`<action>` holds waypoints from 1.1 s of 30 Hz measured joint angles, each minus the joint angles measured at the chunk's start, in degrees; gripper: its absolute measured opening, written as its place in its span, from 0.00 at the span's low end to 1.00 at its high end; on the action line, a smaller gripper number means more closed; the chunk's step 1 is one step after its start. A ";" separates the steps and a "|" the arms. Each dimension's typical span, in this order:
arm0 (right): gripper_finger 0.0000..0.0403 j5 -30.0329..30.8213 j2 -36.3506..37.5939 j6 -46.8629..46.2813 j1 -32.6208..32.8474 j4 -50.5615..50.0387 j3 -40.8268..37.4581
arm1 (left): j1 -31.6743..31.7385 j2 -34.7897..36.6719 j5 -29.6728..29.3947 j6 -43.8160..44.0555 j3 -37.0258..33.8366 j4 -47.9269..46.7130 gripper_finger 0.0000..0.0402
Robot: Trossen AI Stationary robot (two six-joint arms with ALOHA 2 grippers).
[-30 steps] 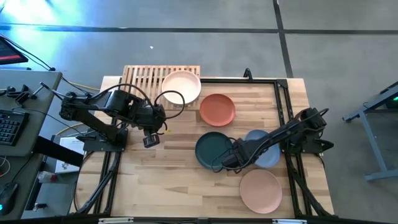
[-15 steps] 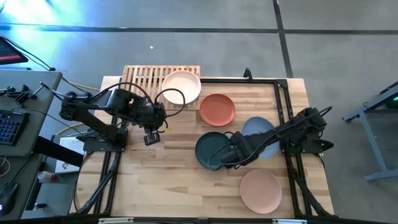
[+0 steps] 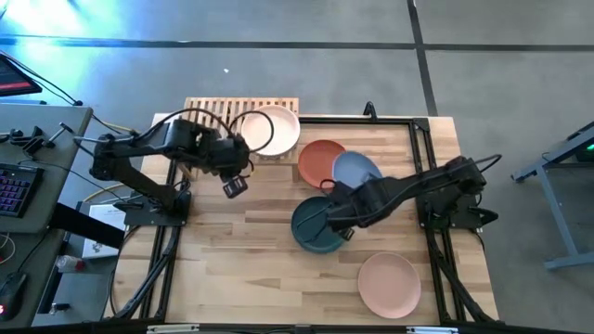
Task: Place and stack plates onto a shelf
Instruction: Put the blue plate on the shelf
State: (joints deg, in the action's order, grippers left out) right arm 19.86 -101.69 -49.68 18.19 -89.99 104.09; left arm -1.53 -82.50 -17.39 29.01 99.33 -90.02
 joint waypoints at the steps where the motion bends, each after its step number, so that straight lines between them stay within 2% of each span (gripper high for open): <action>1: 0.00 1.01 -0.02 1.88 -0.41 -0.03 1.10 | 0.59 0.00 -0.02 0.62 0.00 0.00 0.17; 8: 0.00 7.21 0.00 16.80 -3.50 -0.03 9.33 | 3.96 0.00 1.36 5.23 0.00 0.00 0.18; 14: 0.00 7.59 0.00 32.90 -5.91 -0.05 15.07 | 6.33 0.00 5.39 8.26 0.00 0.00 0.21; 17: 0.00 6.38 0.00 41.91 -6.99 -0.06 16.63 | 7.43 0.00 6.49 10.22 0.00 0.00 0.24; 24: 0.00 -1.91 0.00 65.69 -8.23 -0.10 16.92 | 11.30 0.00 7.94 18.97 0.00 0.01 0.28; 33: 0.00 -2.47 0.00 82.85 -8.48 -0.03 16.92 | 14.70 0.00 12.10 26.22 0.00 5.98 0.28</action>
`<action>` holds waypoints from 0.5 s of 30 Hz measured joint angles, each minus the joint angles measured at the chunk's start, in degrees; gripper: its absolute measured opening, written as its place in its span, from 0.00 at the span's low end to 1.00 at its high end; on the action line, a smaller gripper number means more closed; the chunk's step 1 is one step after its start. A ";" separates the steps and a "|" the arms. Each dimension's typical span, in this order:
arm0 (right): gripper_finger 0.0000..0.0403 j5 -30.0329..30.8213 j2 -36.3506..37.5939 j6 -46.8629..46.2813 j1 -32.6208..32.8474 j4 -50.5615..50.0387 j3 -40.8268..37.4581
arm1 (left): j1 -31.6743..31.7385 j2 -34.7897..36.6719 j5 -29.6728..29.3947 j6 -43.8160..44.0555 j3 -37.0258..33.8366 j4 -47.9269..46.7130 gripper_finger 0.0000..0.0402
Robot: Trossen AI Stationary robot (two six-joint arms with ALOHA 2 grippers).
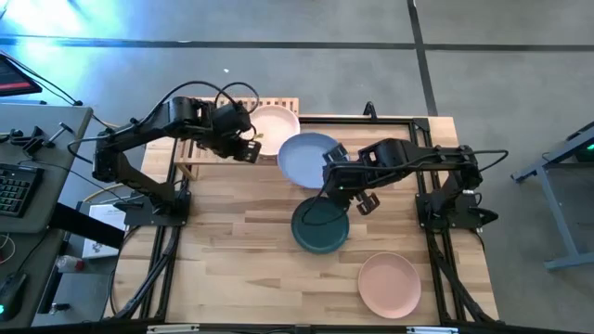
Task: Place and stack plates onto a shelf
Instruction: Put the blue plate on the shelf
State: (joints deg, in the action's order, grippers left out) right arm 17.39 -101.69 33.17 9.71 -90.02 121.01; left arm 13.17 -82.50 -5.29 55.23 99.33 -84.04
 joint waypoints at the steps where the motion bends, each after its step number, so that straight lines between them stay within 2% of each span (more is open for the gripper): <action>1: 0.00 -0.06 0.00 1.81 0.02 0.04 0.00 | 0.08 0.00 0.32 0.15 0.00 1.47 0.28; 8: 0.00 -0.29 0.00 8.77 0.02 0.34 0.00 | 0.11 -0.02 2.21 0.23 0.00 12.26 0.28; 15: 0.00 -0.27 -0.02 11.88 0.05 0.74 0.00 | 0.11 -1.00 2.24 2.66 0.00 13.86 0.28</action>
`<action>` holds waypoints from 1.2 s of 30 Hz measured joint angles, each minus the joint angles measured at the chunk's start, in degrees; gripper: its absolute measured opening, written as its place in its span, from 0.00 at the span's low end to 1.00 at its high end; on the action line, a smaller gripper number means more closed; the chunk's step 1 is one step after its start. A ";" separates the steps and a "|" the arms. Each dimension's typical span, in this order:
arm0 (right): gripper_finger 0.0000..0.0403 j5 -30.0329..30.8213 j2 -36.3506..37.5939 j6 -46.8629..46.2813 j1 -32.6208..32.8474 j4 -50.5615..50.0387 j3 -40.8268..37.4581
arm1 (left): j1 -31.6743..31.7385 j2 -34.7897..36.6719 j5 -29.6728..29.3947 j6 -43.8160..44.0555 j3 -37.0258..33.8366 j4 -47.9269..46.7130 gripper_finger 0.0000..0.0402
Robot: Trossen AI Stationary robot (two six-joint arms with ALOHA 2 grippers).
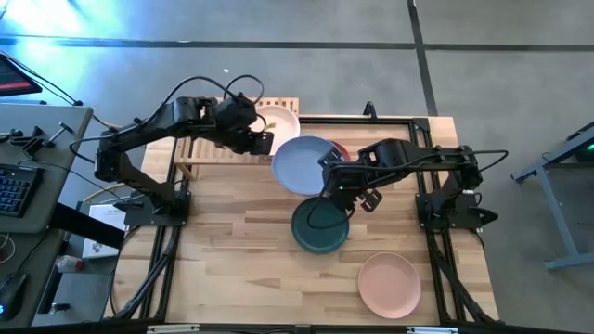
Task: Place and stack plates onto a shelf
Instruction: Put the blue plate on the shelf
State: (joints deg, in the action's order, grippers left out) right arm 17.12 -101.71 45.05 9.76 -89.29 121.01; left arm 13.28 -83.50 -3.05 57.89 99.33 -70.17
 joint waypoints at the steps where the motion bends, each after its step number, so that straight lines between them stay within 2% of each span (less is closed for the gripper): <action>1: 0.00 0.00 0.00 0.30 0.00 0.07 0.00 | -0.01 -0.34 0.08 0.01 0.00 0.04 0.28; 17: 0.00 1.37 -0.02 0.25 0.00 0.75 0.00 | -0.15 -3.87 0.97 -1.92 0.02 3.78 0.28; 24: 0.00 4.97 -0.02 0.25 0.02 2.07 0.00 | -0.24 -4.77 0.97 -2.09 0.02 3.58 0.28; 28: 0.00 4.26 -0.02 0.20 0.00 2.07 0.00 | -0.22 -4.83 0.97 -2.97 0.02 3.69 0.23; 36: 0.00 4.09 -0.02 -1.57 0.02 2.12 0.00 | -0.20 -4.94 0.92 -4.22 0.02 3.74 0.06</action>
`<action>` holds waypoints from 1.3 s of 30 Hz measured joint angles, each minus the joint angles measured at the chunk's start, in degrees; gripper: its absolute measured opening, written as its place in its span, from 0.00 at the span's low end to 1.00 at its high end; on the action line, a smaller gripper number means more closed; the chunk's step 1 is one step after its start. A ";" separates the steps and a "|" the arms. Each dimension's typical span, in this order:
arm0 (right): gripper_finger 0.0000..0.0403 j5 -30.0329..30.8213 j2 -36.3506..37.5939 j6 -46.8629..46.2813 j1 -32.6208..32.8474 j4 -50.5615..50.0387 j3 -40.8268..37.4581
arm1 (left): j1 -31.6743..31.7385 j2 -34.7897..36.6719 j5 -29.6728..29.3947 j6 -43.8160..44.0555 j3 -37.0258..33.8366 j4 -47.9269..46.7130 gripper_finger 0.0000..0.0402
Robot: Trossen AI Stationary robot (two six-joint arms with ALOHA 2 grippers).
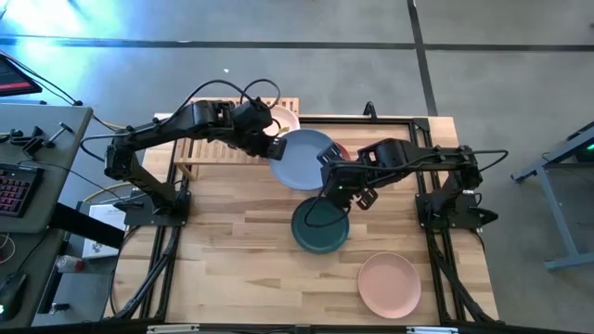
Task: Place and stack plates onto a shelf
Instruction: Put the blue plate on the shelf
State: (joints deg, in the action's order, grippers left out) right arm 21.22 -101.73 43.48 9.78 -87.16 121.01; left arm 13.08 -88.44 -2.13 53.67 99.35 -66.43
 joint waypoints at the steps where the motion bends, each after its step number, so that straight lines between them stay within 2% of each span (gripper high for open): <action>1: 0.00 0.21 0.00 -0.02 0.00 0.11 0.00 | 0.04 0.00 -0.06 0.04 0.00 0.04 0.04; 7: 0.01 2.16 -0.01 -0.07 0.07 1.01 0.02 | 0.09 0.00 -0.50 0.02 0.00 -0.03 0.01; 11: 0.05 2.35 -0.02 -1.33 0.04 2.00 0.02 | 0.09 0.00 -0.48 -0.44 0.00 -0.39 0.01; 21: 0.29 3.18 0.05 -6.26 -0.11 2.16 0.02 | 2.02 0.17 -0.01 -4.81 0.00 -4.83 0.01; 26: 0.37 3.24 0.66 -8.77 -0.11 1.42 0.07 | 4.51 1.35 -0.20 -5.75 0.00 -9.54 0.01; 35: 0.38 3.21 1.77 -12.97 -0.11 -0.77 0.07 | 11.27 6.02 -0.46 -9.20 0.00 -15.01 0.01; 39: 0.38 2.60 1.77 -14.61 -0.17 -1.50 0.07 | 15.40 9.22 -2.30 -10.05 0.00 -18.40 0.01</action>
State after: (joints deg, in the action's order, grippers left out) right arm 23.82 -99.96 28.88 9.61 -88.66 121.08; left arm 28.48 -79.23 -4.43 43.62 99.35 -84.83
